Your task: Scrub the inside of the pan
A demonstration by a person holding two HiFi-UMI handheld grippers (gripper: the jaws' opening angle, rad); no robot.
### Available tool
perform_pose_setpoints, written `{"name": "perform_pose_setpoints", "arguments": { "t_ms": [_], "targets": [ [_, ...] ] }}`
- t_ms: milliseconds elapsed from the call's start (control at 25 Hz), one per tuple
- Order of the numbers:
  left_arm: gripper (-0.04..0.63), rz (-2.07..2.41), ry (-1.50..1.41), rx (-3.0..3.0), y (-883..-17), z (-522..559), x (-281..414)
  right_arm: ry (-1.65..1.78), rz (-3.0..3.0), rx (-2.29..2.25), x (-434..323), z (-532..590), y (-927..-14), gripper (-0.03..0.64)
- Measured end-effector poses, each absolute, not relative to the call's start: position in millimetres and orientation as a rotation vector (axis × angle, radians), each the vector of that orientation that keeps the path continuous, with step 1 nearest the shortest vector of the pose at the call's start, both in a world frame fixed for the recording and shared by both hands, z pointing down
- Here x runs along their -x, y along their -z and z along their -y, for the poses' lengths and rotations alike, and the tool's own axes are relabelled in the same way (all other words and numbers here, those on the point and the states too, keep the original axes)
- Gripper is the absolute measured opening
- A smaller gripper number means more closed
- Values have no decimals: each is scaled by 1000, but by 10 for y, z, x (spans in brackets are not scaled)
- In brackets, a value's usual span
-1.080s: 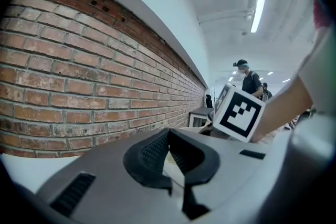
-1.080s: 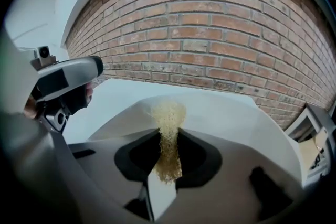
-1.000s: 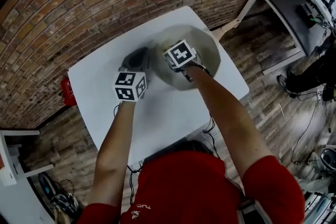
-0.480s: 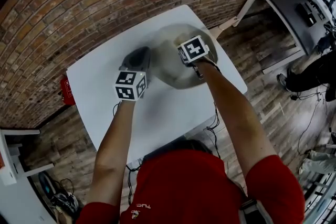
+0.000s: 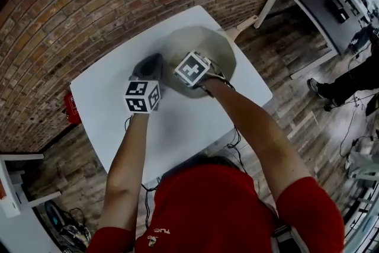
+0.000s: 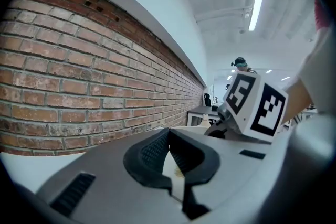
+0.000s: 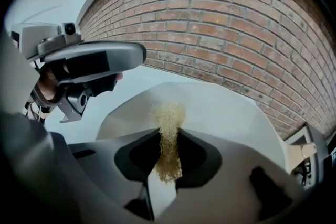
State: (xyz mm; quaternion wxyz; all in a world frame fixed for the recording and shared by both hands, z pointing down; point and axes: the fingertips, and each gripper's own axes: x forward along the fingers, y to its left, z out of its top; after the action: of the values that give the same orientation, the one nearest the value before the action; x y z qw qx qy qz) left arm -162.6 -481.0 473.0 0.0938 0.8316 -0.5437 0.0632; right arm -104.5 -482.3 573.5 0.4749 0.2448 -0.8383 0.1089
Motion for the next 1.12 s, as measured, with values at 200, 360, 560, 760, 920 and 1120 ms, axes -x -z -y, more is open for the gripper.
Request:
{"name": "perform_pose_setpoints", "arguments": {
  "t_ms": [200, 360, 560, 760, 920, 1120],
  "targets": [
    [14, 1617, -176, -2464, -4715, 4815, 1635, -258, 1987, -665, 707, 5002, -5844, 87],
    [14, 1625, -167, -2452, -4727, 4821, 1656, -273, 1924, -760, 323, 5185, -5858, 87],
    [14, 1617, -171, -2453, -4767, 4855, 1667, -313, 1914, -793, 206, 5192, -5823, 87],
    [14, 1605, -172, -2455, -4780, 4864, 1661, -340, 2080, -669, 689, 4875, -5610, 87],
    [14, 1598, -172, -2456, -4782, 4885, 1632, -269, 2034, -568, 900, 4545, -5607, 87],
    [14, 1581, -163, -2478, -4731, 4857, 1552, -159, 2012, -495, 987, 4372, -5695, 87]
  ]
}}
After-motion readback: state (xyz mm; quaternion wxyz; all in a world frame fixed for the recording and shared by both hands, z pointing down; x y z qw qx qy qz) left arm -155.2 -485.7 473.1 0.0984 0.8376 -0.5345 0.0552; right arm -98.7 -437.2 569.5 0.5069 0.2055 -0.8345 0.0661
